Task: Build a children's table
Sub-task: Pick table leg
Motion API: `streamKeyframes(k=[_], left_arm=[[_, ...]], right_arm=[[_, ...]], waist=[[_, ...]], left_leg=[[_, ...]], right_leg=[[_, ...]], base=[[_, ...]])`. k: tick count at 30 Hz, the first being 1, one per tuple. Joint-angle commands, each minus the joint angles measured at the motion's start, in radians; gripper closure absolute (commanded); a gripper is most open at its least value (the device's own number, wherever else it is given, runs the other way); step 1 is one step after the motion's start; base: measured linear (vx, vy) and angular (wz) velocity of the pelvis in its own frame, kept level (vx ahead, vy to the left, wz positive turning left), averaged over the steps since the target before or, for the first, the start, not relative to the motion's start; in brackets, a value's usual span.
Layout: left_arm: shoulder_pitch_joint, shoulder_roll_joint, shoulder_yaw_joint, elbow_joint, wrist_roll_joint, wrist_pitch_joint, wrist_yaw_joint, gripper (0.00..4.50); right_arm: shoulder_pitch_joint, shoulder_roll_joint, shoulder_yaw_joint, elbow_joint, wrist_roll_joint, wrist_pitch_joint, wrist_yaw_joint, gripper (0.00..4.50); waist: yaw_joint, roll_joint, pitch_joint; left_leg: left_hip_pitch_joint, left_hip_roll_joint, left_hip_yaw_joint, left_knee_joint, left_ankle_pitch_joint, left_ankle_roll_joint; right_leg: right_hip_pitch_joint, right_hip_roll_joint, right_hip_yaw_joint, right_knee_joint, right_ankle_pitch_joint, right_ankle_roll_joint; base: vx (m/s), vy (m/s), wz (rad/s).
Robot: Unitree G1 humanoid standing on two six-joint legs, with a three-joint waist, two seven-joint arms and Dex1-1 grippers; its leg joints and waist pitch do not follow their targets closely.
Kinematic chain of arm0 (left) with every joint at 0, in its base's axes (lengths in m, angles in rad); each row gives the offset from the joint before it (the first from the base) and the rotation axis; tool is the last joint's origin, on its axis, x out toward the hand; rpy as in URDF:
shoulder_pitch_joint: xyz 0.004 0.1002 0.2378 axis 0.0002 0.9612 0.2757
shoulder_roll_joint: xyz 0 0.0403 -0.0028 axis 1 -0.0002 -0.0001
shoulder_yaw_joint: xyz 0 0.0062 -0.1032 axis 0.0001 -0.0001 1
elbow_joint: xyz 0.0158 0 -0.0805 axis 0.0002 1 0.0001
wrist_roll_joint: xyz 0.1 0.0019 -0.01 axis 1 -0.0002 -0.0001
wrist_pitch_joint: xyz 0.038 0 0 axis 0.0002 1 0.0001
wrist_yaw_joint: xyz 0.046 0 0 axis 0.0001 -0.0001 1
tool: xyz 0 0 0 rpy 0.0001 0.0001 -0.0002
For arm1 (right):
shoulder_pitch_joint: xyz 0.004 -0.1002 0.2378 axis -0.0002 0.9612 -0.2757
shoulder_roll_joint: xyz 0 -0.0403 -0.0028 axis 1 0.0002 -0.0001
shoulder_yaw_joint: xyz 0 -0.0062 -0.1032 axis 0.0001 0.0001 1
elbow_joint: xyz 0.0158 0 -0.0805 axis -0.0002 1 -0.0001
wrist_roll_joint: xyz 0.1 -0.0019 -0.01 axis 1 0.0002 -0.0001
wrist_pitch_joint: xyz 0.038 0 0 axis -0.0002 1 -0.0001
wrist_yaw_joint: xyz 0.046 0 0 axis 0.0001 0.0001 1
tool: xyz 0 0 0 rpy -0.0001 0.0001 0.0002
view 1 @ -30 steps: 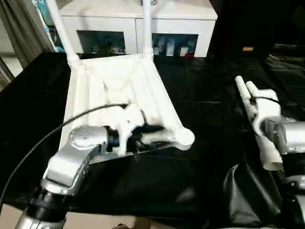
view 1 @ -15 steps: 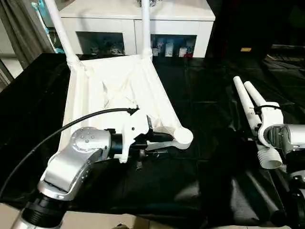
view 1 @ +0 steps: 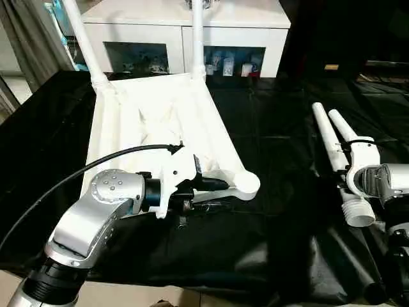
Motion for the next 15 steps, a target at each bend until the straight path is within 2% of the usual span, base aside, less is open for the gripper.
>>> streamKeyframes(k=[1,3,4,8,9,11,13,14,15], left_arm=[[-0.012,0.007,-0.009,-0.013,-0.003,-0.003,0.005,2.41],[-0.018,0.006,-0.009,-0.006,-0.004,-0.006,0.008,2.41],[-0.02,0.006,-0.008,-0.003,-0.004,-0.007,0.011,2.41],[-0.034,-0.01,0.011,0.021,0.002,0.01,0.059,2.41],[-0.058,-0.046,0.045,0.061,0.02,0.032,0.141,2.41],[-0.078,-0.073,0.068,0.092,0.032,0.035,0.195,2.41],[-0.128,-0.167,0.157,0.153,-0.006,0.048,0.308,2.41],[-0.139,-0.191,0.182,0.162,-0.026,0.054,0.331,2.41],[-0.144,-0.201,0.192,0.166,-0.036,0.059,0.341,2.41]], right_arm=[[-0.005,-0.005,-0.012,0.005,0.018,0.002,0.01,2.16],[0.003,-0.002,-0.023,-0.008,0.026,0.008,0.009,2.33],[0.008,0.001,-0.027,-0.02,0.031,0.012,0.01,2.42],[0.023,0.008,-0.038,-0.078,0.047,0.017,0.02,2.65],[0.026,0.019,-0.06,-0.134,0.08,0.015,0.043,2.67],[0.03,0.029,-0.073,-0.177,0.106,0.004,0.064,2.67],[0.047,0.06,-0.113,-0.28,0.181,-0.036,0.12,2.69],[0.053,0.067,-0.12,-0.301,0.199,-0.054,0.135,2.69],[0.056,0.07,-0.122,-0.311,0.206,-0.059,0.142,2.69]], waist=[[0.004,-0.02,-0.07],[0.004,-0.02,-0.07],[0.005,-0.015,-0.07],[0.004,-0.017,-0.071],[0.003,-0.016,-0.071],[0.001,-0.016,-0.072],[0.001,-0.018,-0.074],[0.001,-0.018,-0.074],[0.003,-0.02,-0.076]], left_leg=[[0.017,0.067,-0.021,-0.067,-0.022,0.051],[0.016,0.067,-0.021,-0.067,-0.024,0.05],[0.017,0.067,-0.022,-0.067,-0.026,0.049],[0.016,0.067,-0.022,-0.067,-0.026,0.05],[0.016,0.067,-0.021,-0.067,-0.031,0.05],[0.016,0.066,-0.023,-0.066,-0.033,0.053],[0.015,0.067,-0.025,-0.065,-0.034,0.062],[0.015,0.067,-0.025,-0.065,-0.034,0.062],[0.015,0.069,-0.029,-0.064,-0.019,0.077]], right_leg=[[0.045,-0.05,0.033,-0.054,0.021,-0.309],[0.046,-0.05,0.033,-0.054,0.024,-0.311],[0.045,-0.05,0.033,-0.053,0.025,-0.311],[0.047,-0.048,0.033,-0.052,0.046,-0.309],[0.047,-0.048,0.034,-0.053,0.044,-0.31],[0.05,-0.049,0.035,-0.052,0.056,-0.31],[0.054,-0.054,0.037,-0.053,0.074,-0.312],[0.054,-0.054,0.037,-0.053,0.074,-0.312],[0.054,-0.057,0.035,-0.052,0.093,-0.319]], base=[[0.0,0.0,0.0],[0.0,0.0,0.0],[0.0,0.0,0.0],[0.0,0.0,0.0],[0.0,0.0,0.0],[0.0,0.0,0.0],[0.0,0.0,0.0],[0.0,0.0,0.0],[0.0,0.0,0.0]])
